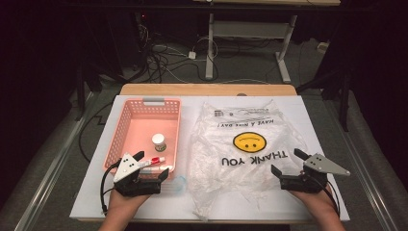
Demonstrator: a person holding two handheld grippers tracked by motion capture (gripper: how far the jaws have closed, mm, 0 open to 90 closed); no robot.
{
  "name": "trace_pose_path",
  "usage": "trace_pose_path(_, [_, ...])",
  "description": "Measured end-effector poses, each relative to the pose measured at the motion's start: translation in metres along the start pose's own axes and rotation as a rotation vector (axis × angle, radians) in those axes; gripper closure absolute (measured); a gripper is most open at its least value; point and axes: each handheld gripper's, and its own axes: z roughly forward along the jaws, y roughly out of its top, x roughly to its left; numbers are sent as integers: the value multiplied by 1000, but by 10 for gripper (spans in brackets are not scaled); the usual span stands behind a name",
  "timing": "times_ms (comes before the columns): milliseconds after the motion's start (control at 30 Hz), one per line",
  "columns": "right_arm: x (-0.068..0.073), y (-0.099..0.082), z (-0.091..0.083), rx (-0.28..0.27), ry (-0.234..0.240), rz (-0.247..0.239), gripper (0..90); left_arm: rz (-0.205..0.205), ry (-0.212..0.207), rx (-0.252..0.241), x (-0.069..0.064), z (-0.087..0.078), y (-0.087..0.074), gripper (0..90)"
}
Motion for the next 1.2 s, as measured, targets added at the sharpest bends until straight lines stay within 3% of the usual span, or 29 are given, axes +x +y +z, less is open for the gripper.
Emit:
trace_pose_path(633, [-5,0,-6,-12,-10,3,0,12,-9,0,-2,2,5,0])
trace_pose_path(1200, [-37,-5,-19,-1,-91,54,0,14,-9,2,-3,0,5,0])
